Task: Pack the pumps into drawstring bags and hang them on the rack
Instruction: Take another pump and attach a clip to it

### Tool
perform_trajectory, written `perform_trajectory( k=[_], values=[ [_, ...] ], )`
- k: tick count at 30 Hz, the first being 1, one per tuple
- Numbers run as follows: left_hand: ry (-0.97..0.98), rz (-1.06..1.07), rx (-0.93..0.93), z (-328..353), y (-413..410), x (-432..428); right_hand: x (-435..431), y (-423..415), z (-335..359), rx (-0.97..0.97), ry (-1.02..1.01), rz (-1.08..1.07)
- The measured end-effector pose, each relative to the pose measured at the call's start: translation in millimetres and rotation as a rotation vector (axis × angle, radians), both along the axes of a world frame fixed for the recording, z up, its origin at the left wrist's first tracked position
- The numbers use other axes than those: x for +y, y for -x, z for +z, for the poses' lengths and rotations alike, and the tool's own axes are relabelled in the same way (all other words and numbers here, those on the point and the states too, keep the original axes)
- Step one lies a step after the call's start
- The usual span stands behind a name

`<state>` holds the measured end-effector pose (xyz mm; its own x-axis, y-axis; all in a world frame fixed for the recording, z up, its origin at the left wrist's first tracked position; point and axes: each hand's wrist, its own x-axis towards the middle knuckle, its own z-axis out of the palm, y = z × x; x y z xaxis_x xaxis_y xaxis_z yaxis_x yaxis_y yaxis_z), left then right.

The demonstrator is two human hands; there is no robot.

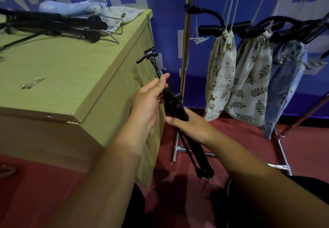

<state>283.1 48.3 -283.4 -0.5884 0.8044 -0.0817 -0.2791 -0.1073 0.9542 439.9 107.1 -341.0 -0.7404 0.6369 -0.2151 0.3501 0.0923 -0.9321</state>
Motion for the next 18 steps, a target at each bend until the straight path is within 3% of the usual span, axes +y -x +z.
perform_trajectory(
  k=[9, 14, 18],
  values=[
    [0.031, 0.031, 0.087, 3.1, 2.2, 0.0, 8.9, -5.7, 6.8, 0.075, 0.059, -0.004],
    [0.056, 0.013, 0.120, 5.6, -2.5, -1.0, 12.8, -5.7, 4.4, 0.006, 0.056, -0.027],
    [0.096, 0.033, 0.284, 6.0, -1.5, -2.0, 16.9, -6.6, 2.2, -0.007, 0.042, -0.025]
  ],
)
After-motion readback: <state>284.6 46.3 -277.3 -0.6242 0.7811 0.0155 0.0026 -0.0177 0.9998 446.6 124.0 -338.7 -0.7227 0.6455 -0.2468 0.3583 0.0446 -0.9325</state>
